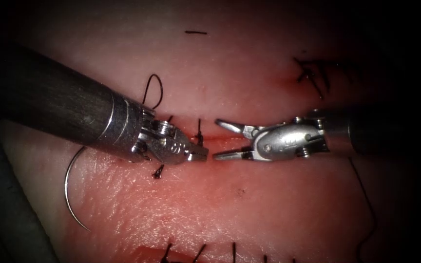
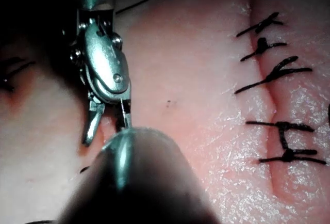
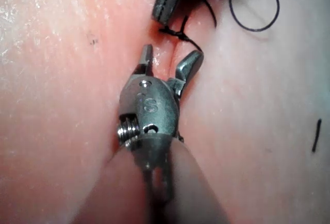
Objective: Wound Closure
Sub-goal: Grab the short tail with the left gripper, then cut the suture with the right gripper, then pick up the needle with the left gripper
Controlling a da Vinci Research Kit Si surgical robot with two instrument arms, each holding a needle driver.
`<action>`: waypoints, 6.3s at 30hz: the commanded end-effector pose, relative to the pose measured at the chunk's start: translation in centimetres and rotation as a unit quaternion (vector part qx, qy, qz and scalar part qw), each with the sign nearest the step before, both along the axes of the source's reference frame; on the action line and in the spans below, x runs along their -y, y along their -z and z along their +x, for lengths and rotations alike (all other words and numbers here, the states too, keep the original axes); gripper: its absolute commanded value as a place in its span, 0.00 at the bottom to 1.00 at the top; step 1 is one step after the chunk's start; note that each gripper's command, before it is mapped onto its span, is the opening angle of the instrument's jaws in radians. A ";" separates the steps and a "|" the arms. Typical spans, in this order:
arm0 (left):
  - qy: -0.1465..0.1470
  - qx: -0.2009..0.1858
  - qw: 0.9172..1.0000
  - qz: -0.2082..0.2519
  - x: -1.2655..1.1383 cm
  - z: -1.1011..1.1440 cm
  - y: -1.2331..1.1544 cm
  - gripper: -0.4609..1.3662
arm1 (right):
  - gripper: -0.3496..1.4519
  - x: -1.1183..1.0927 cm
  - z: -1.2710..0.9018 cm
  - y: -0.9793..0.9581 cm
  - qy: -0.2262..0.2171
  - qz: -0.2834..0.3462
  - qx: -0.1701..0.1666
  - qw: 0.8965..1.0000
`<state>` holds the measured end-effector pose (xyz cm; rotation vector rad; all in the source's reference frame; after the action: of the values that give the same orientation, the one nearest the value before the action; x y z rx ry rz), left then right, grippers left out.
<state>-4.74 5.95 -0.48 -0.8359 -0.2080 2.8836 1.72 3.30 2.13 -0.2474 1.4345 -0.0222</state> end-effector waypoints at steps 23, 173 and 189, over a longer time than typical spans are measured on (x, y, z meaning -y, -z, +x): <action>-0.050 0.057 0.997 -0.014 0.02 0.04 0.02 0.06 | 0.87 0.02 0.28 0.19 0.009 -0.014 -0.066 0.998; 0.007 0.123 0.992 0.004 0.45 -0.11 0.28 0.07 | 0.97 0.46 -0.57 0.19 -0.058 0.215 -0.050 0.974; 0.037 0.134 0.990 0.021 0.75 0.24 0.29 0.41 | 0.84 0.45 -0.83 0.24 -0.029 0.382 0.217 0.898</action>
<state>-4.50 5.18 -0.77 -1.2014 -0.2597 2.6768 0.86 2.85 1.89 0.3491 0.8948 0.5039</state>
